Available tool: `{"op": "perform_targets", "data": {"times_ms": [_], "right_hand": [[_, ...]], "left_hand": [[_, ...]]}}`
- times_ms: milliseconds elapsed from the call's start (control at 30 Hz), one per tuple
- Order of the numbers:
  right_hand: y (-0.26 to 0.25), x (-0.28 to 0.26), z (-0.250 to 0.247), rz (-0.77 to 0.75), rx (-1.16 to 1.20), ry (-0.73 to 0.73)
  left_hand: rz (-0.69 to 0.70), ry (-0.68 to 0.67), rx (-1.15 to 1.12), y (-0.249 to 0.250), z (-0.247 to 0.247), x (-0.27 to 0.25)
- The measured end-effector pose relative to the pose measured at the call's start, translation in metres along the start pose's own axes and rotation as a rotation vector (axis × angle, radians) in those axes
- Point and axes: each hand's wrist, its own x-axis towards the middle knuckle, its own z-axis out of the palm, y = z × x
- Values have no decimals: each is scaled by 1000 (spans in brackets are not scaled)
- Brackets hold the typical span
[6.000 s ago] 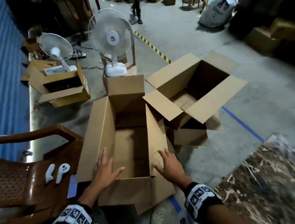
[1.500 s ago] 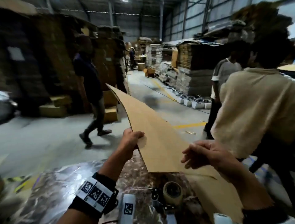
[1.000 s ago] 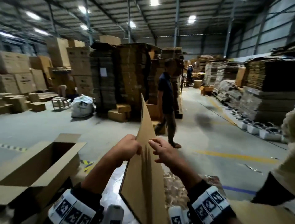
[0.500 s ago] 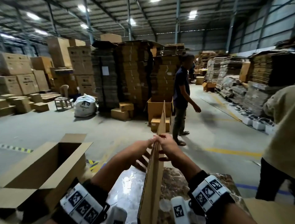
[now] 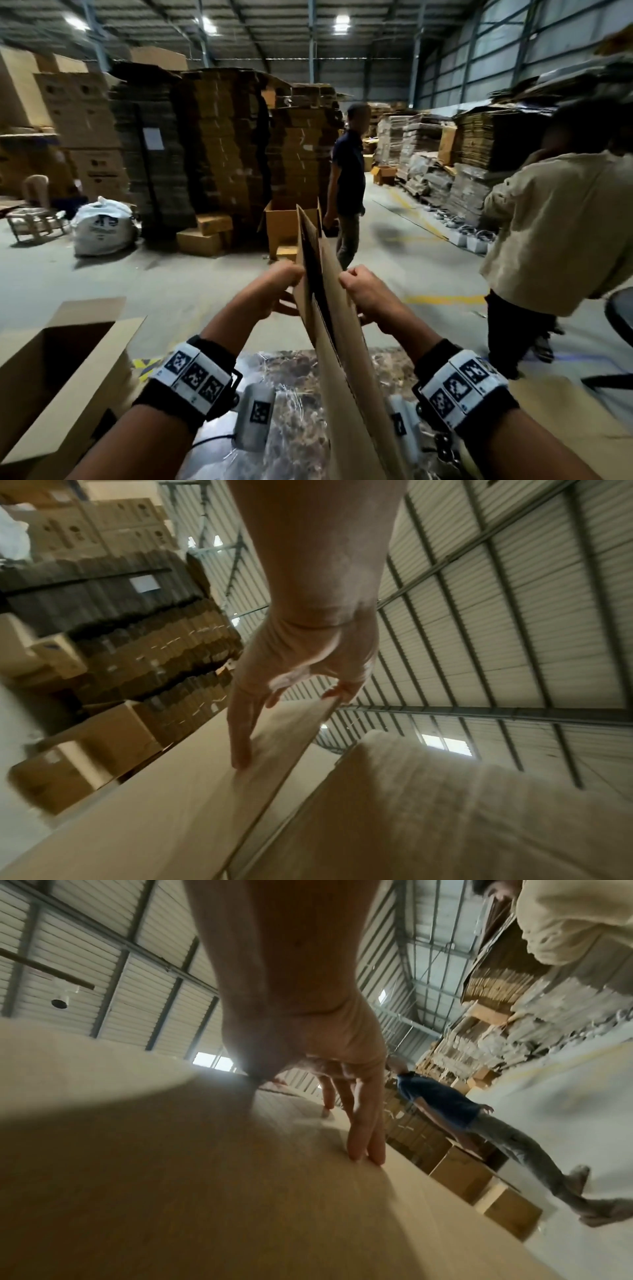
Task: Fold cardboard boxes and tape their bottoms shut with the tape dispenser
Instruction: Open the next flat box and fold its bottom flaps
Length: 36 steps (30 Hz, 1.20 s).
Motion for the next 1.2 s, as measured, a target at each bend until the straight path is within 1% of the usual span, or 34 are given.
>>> {"op": "perform_targets", "data": {"times_ms": [67, 167, 300, 367, 433, 567, 633, 700, 767, 833, 900, 1000, 1133, 1200], "right_hand": [[-6, 4, -9, 14, -102, 19], [-19, 9, -18, 58, -239, -4], [-28, 14, -28, 117, -442, -25], [-25, 19, -39, 122, -462, 41], [-21, 23, -53, 128, -431, 133], [-10, 33, -88, 191, -404, 302], [4, 38, -106, 252, -489, 296], [20, 43, -116, 287, -486, 310], [34, 52, -122, 260, -468, 349], [36, 60, -120, 255, -428, 367], [34, 66, -118, 258, -400, 349], [34, 70, -117, 213, -383, 293], [31, 67, -110, 147, -428, 259], [21, 61, -102, 77, -548, 237]], "left_hand": [[9, 51, 143, 6, -9, 3], [-2, 39, 295, 8, -13, 5], [-8, -9, 358, 11, -16, 5], [-4, -15, 382, 11, -25, 4], [-19, 10, 392, 8, -40, 3], [-46, 40, 471, 5, -78, -5], [-73, 47, 530, 7, -96, -13], [-117, 5, 597, 8, -108, -22], [-136, -39, 660, 7, -108, -28], [-136, -75, 663, 8, -103, -29], [-137, -121, 656, 14, -97, -28], [-117, -197, 635, 20, -91, -25], [-86, -168, 607, 18, -81, -23], [-75, -146, 621, 13, -77, -20]]}}
